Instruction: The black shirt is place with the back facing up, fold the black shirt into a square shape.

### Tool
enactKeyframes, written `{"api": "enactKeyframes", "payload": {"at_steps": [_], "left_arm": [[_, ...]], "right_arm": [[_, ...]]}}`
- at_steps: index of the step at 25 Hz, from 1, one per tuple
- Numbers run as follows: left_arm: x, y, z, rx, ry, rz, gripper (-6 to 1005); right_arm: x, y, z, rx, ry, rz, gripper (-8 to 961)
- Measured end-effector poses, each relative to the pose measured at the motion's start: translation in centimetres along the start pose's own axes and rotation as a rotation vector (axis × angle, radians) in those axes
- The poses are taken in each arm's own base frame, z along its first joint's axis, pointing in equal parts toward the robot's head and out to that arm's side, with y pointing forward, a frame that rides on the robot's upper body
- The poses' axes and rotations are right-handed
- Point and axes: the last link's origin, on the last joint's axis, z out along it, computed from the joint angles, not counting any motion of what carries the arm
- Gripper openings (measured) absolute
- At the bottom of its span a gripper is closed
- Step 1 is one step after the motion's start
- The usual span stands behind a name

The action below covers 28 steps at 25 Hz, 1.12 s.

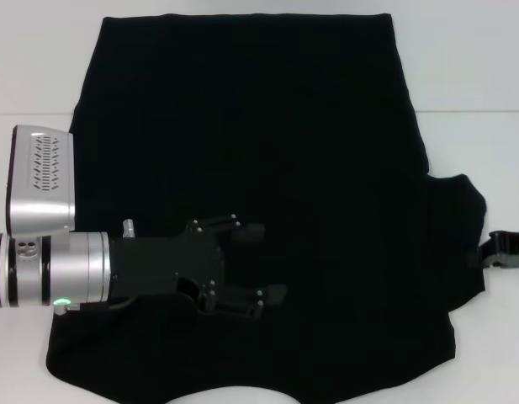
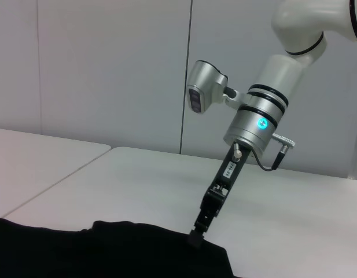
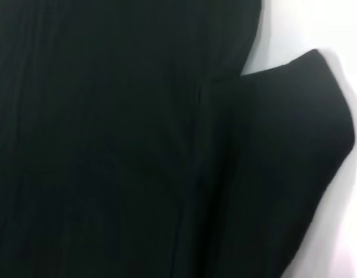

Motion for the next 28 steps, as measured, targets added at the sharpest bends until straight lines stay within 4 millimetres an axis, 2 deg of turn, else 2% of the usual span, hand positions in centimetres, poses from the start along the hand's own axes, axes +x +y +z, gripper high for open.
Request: {"api": "enactKeyframes", "payload": {"at_steps": [15,20,28], "left_arm": [[0.0,0.1,0.0,0.002,0.012,-0.005,934],[0.0,0.2,0.0,-0.003,0.013,-0.004,934],[0.1,0.3,0.1,-0.01,0.011,-0.004,934]], "right_arm": [[1.8,-2.9,-3.0,-0.03,-0.048,0.118,8],[2.3,-3.6,-3.4,-0.022,-0.055,0.138,8],[2.2,-3.7,-3.5,-0.019,-0.064,0.133,8]]}}
